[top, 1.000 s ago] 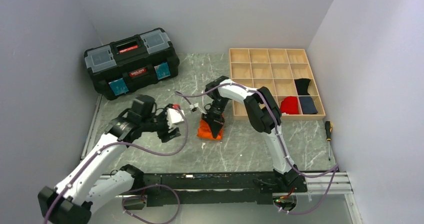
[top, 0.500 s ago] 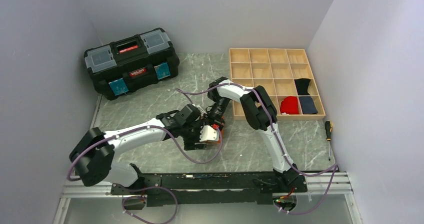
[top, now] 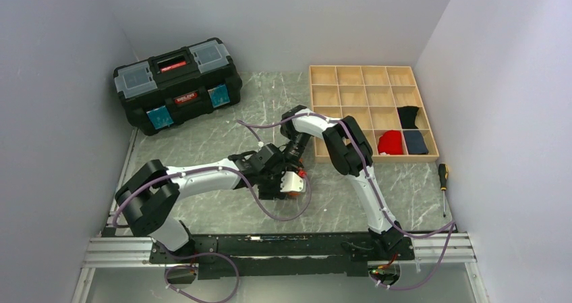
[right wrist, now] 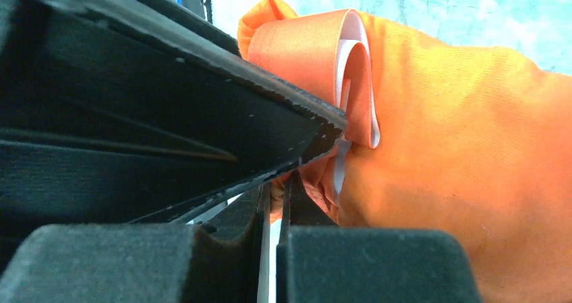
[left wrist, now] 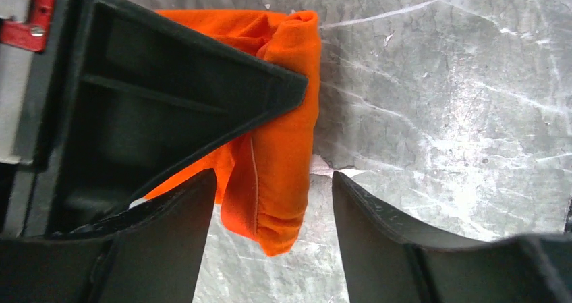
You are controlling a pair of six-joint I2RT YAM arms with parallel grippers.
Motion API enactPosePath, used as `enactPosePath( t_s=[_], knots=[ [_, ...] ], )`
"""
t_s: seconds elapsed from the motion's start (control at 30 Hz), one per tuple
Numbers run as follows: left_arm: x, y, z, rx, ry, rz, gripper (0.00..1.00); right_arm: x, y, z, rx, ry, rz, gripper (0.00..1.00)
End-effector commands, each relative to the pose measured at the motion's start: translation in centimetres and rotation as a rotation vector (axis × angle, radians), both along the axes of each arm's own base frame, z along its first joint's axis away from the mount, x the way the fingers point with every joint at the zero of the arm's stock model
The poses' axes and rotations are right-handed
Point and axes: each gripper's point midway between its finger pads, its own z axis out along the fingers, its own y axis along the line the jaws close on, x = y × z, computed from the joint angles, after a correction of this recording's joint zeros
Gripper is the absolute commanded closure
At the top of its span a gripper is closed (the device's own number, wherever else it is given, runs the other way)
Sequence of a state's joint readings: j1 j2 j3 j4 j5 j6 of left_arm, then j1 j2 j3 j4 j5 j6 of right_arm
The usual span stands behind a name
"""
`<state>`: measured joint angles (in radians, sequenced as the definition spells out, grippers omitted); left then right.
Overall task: Roll the underwear
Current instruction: Roll the underwear to the center of the board.
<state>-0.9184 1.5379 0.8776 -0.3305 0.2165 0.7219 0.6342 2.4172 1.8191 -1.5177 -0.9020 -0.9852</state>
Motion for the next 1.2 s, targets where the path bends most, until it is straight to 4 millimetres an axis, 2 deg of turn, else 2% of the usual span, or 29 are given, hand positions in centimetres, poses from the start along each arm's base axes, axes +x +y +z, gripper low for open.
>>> enactPosePath(
  t_s=[0.0,0.2,0.33,0.57,0.63,0.97,1.17],
  knots=[
    [0.8,-1.5,0.5,-0.025,-0.031,-0.015,0.35,0.0,-0.6,-2.0,-0.009,-0.025,0.053,1.00],
    [0.2,-1.6,-0.5,-0.015,0.018,-0.013,0.48,0.1,-0.5,-2.1,-0.013,-0.022,0.049,1.00],
    [-0.3,-1.6,-0.9,-0.008,0.053,-0.017,0.64,0.1,-0.6,-2.1,-0.016,-0.023,0.049,0.98],
    [-1.6,-1.4,-1.5,0.002,0.125,-0.033,0.94,0.8,-0.6,-1.5,-0.003,-0.035,0.022,0.80],
    [-1.7,-1.4,-1.5,-0.004,0.129,-0.038,0.99,1.1,-0.6,-0.8,0.006,-0.053,0.010,0.72],
    [-2.0,-1.7,-1.6,-0.007,0.164,-0.053,1.00,2.8,-1.4,2.6,0.028,-0.183,-0.042,0.49],
    [-2.1,-1.5,-1.4,-0.007,0.174,-0.044,1.00,4.0,-3.0,4.4,0.023,-0.229,-0.085,0.45]
  ],
)
